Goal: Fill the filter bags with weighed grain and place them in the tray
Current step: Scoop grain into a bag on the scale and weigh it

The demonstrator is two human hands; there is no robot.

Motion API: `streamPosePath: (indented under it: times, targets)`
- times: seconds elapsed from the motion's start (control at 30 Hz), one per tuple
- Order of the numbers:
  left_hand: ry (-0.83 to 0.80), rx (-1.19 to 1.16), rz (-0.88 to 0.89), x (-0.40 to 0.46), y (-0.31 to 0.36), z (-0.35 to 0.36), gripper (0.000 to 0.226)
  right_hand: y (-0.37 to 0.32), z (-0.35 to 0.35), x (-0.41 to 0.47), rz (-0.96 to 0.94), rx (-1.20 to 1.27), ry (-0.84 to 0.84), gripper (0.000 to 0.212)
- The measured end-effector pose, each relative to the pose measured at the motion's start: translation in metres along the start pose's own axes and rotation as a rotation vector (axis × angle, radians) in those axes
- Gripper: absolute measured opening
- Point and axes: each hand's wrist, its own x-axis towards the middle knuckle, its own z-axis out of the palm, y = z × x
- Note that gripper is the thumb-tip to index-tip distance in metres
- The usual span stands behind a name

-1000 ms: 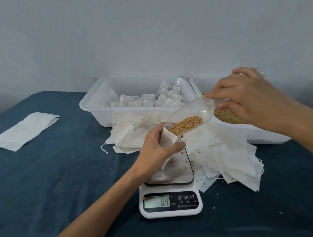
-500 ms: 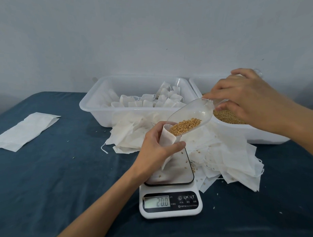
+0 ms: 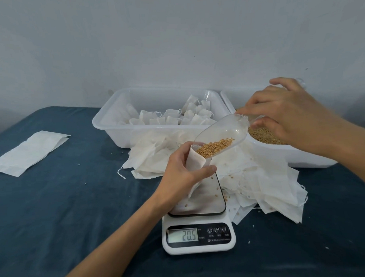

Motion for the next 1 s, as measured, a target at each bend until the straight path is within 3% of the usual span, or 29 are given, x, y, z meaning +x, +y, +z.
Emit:
streamPosePath:
  times: [1.0]
  targets:
    - [0.004,-0.007,0.013,0.0022,-0.0032,-0.0003,0.044,0.0022,-0.0005,0.0017,-0.005,-0.035,0.016,0.031]
